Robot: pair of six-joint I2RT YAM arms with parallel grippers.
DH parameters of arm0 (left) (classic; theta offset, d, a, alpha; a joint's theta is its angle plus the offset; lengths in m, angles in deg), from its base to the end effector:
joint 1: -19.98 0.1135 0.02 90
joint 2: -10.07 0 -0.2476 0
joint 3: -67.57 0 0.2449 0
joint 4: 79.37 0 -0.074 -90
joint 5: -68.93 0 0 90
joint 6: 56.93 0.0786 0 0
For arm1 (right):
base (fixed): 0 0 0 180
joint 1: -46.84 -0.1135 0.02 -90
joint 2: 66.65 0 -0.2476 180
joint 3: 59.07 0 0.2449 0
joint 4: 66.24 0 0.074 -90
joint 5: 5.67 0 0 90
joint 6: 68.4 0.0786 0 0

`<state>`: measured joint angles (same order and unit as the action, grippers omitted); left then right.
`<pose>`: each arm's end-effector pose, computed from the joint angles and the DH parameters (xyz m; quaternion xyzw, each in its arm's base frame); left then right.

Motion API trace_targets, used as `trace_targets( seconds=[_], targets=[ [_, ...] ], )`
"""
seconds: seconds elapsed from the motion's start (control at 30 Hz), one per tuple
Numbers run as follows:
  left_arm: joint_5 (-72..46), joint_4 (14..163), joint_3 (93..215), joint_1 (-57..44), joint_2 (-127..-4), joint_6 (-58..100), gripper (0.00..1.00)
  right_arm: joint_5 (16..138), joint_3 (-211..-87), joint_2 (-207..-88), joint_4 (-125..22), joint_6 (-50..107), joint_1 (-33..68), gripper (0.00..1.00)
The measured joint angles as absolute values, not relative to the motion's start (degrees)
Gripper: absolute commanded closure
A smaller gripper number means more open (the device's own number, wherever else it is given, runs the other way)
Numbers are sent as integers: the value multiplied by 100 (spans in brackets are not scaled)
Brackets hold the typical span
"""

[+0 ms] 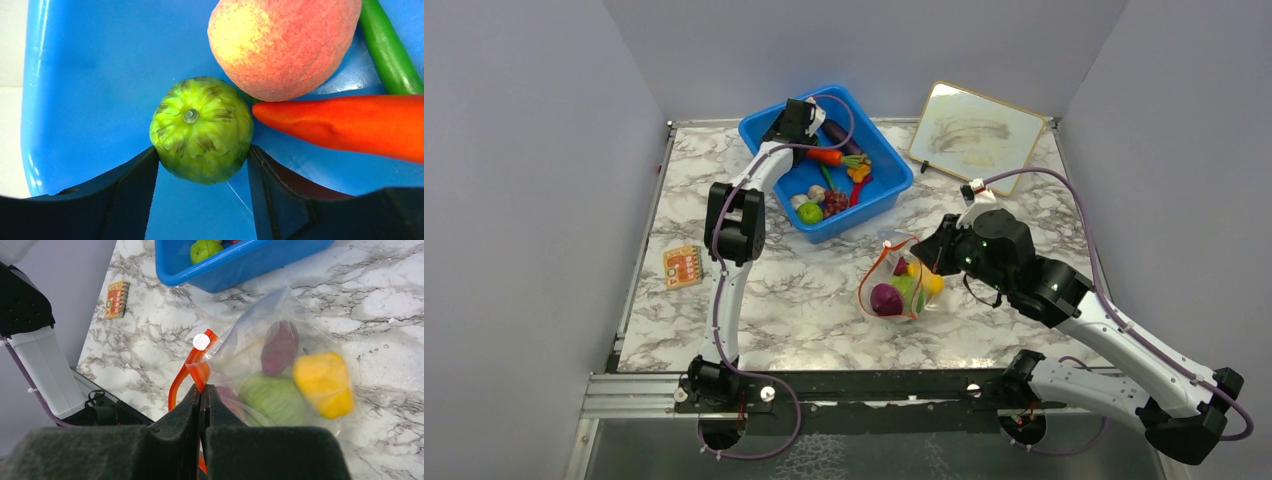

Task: Place the food in the zip-top bag and seal the zipper
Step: Pick up the fake vegetable from the bin.

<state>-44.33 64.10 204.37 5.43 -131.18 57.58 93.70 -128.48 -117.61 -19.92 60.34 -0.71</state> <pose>0.5572 -0.1126 0.1536 0.2191 0.8679 0.2180 0.3889 0.1649 0.1613 0.3125 -0.0235 0.8544 0.3006 0.4231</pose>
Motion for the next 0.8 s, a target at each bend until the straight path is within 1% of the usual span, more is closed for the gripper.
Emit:
trace_targets(
  seconds=[0.07, 0.4, 0.8],
  targets=[
    [-4433, 6430, 20421, 543, -13118, 5745, 46, 9370, -12848, -11761, -1994, 6034, -71, 99],
    [-4315, 6646, 19879, 543, -12785, 5662, 48, 9370, -12834, -11754, -2005, 6041, -71, 99],
    [-3330, 6563, 18985, 539, -11564, 4849, 52, 9341, -12646, -11747, -2267, 6133, -71, 99]
  ],
)
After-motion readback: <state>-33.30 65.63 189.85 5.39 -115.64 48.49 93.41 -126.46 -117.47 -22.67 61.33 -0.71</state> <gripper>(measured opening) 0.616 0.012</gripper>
